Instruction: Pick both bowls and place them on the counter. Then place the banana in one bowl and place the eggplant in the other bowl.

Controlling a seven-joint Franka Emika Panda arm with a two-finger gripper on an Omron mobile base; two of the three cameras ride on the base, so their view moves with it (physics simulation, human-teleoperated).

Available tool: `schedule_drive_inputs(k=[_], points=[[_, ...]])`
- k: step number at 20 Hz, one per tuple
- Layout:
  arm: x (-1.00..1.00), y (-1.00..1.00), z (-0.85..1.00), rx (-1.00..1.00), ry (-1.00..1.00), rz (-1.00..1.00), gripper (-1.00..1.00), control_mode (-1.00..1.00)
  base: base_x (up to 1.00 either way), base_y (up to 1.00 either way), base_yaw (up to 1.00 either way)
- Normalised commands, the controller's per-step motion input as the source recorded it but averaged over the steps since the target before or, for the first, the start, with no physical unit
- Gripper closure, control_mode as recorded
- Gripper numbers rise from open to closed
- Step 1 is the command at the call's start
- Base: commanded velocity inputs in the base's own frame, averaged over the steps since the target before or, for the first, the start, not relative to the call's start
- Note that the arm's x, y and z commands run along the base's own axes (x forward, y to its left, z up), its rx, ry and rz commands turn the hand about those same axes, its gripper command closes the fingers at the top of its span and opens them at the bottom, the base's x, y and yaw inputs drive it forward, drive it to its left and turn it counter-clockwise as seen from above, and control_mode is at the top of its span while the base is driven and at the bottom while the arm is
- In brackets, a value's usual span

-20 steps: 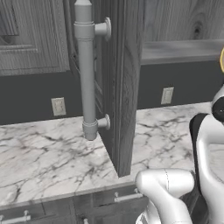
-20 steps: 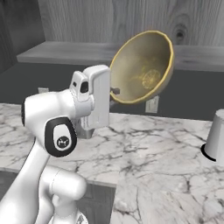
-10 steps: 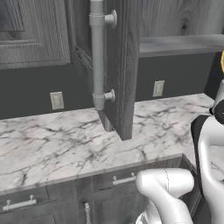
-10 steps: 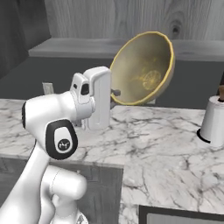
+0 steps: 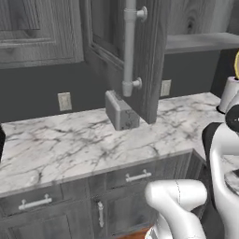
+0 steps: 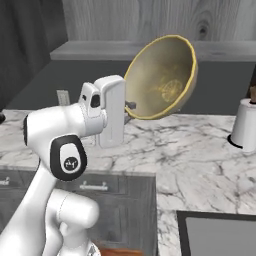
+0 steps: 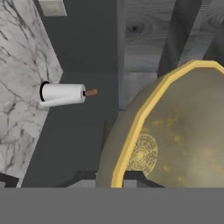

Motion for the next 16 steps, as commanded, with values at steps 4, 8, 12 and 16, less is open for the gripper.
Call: schedule_drive_inputs(k=[4,8,12,16], points=[[0.00,0.00,0.00,0.00,0.00,0.00,1.00,1.00,-0.71,0.03,-0.11],[0.00,0.00,0.00,0.00,0.00,0.00,1.00,1.00,-0.69,0.27,-0.16],[0.00,0.00,0.00,0.00,0.00,0.00,1.00,1.00,-0.72,0.30,-0.20],[0.00,0.00,0.00,0.00,0.00,0.00,1.00,1.00,-0.77,0.15,-0.28]])
